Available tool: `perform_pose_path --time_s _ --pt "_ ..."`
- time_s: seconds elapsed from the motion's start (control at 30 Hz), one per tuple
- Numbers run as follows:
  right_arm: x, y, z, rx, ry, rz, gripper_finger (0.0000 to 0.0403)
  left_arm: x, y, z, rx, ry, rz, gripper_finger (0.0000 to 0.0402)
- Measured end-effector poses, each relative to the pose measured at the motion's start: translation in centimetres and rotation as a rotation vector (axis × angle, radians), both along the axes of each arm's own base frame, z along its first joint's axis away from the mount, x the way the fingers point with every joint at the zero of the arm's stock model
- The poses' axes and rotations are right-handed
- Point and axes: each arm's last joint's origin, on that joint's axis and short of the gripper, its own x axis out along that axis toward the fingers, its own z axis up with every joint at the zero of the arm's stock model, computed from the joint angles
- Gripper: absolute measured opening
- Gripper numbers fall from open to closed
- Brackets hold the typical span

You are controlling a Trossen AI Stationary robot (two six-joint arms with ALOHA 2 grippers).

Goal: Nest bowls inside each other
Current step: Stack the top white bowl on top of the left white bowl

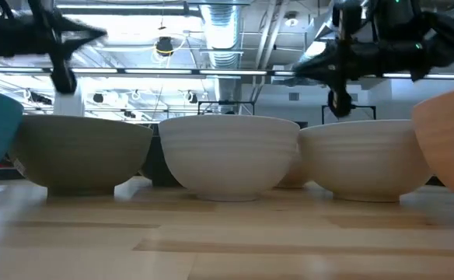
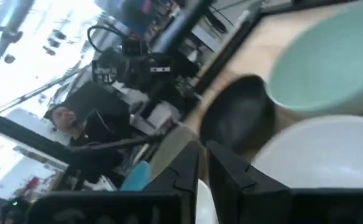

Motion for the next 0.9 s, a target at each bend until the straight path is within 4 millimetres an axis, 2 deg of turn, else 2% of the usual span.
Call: perform_pose_path --time_s 0.1,0.17,0.23,0.33,0.47,0.6,0.67,0.77,0.9 --pt "0.8 -0.8 2.5 -0.163 -0.063 -0.039 0.0056 -1.1 0.5 3.8 0.166 0.039 0.136 0.0009" --pt "1.3 -1.4 4.5 -0.257 -0.113 -0.071 0.0056 -1.6 0.9 6.0 0.227 0.196 0.237 0.0009" --pt "1.7 -1.9 6.3 -0.294 -0.129 -0.089 0.0056 -1.6 1.1 7.5 0.271 0.389 0.256 0.0009" --pt "1.9 -2.8 6.9 -0.266 0.004 -0.104 0.0056 -0.8 1.0 10.0 0.298 0.599 0.198 0.0009" --pt "1.6 -3.5 6.7 -0.121 0.187 -0.127 0.0056 1.9 0.7 11.9 0.334 0.815 0.054 0.0009" --pt "1.5 -3.2 6.5 -0.08 0.217 -0.064 0.0056 4.7 0.5 12.7 0.504 0.967 -0.018 0.0009" --pt "1.6 -3.2 6.5 -0.088 0.218 -0.071 0.0056 6.2 0.7 12.6 0.609 1.059 0.031 0.0009" --pt "1.5 -3.3 6.6 -0.081 0.211 -0.086 0.0056 8.3 0.8 12.2 0.674 1.145 0.105 0.0009" --pt "1.6 -3.2 6.6 -0.005 0.201 -0.078 0.0056 10.8 0.6 11.4 0.72 1.242 0.037 0.0009"
